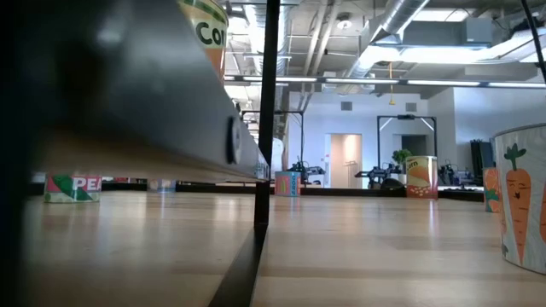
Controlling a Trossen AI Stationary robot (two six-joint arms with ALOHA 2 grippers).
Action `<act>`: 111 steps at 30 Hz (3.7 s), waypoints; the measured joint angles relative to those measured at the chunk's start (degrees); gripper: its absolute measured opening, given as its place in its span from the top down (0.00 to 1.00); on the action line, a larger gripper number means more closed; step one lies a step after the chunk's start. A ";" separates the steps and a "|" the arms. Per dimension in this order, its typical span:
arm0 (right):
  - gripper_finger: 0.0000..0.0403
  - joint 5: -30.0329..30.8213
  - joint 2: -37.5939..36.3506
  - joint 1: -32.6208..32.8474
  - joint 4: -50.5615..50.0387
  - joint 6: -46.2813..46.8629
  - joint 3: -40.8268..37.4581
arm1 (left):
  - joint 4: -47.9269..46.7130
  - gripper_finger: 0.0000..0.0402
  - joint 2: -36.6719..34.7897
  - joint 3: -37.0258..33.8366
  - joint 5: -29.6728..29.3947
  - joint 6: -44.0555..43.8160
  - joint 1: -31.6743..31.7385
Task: Pick and place cans onto a shelf
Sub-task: Put the canned green peas on the shelf
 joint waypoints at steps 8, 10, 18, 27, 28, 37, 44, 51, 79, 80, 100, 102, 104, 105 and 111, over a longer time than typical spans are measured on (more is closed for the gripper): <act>0.99 -0.46 -11.51 -2.77 18.33 -1.93 -25.18 | 0.00 1.00 0.00 0.00 0.01 0.00 -0.01; 0.99 -0.84 -16.09 -3.19 25.81 -1.59 -33.84 | 0.01 1.00 -0.02 0.00 0.01 0.00 -0.01; 0.99 -0.27 -35.11 -5.88 56.96 0.92 -64.67 | 0.02 1.00 -0.02 0.00 0.00 0.00 0.00; 0.99 -0.07 -46.74 -10.58 84.85 2.45 -90.27 | 0.00 1.00 0.00 0.00 -0.17 0.00 -0.01; 0.99 -0.07 -47.13 -11.11 87.64 2.75 -92.70 | 0.02 1.00 0.00 0.00 -0.23 0.00 -0.02; 0.99 0.08 -47.58 -14.90 107.37 5.19 -107.08 | 4.78 1.00 -0.07 0.00 -4.02 -3.67 0.00; 0.98 0.16 -47.56 -15.34 112.33 5.29 -110.77 | 7.34 1.00 -0.02 0.00 -8.03 -7.01 -0.04; 0.98 0.18 -47.54 -15.34 112.49 4.94 -111.37 | 1.87 1.00 3.71 1.87 -8.85 -6.24 -0.02; 0.98 0.21 -47.52 -13.74 110.90 3.54 -111.34 | -51.72 0.98 48.13 37.38 -13.22 -20.13 -22.46; 0.98 0.21 -47.52 -13.74 110.82 3.45 -111.33 | -53.44 0.97 49.45 38.17 -13.25 -22.02 -23.90; 0.98 0.21 -47.50 -13.74 109.99 2.95 -111.31 | -60.85 0.62 65.43 40.70 -21.82 -27.89 -35.83; 0.98 0.21 -47.50 -13.74 109.97 2.95 -111.31 | -60.76 0.62 66.79 40.70 -21.82 -27.43 -36.56; 0.98 0.21 -47.50 -13.74 109.80 2.95 -111.31 | -60.77 0.62 68.31 40.70 -21.89 -27.19 -37.16; 0.98 0.21 -47.50 -13.74 109.81 2.95 -111.31 | -60.76 0.62 69.02 40.70 -22.05 -27.19 -37.49; 0.98 0.21 -47.50 -13.74 109.77 2.97 -111.31 | -60.29 0.67 73.19 40.70 -22.30 -25.55 -37.97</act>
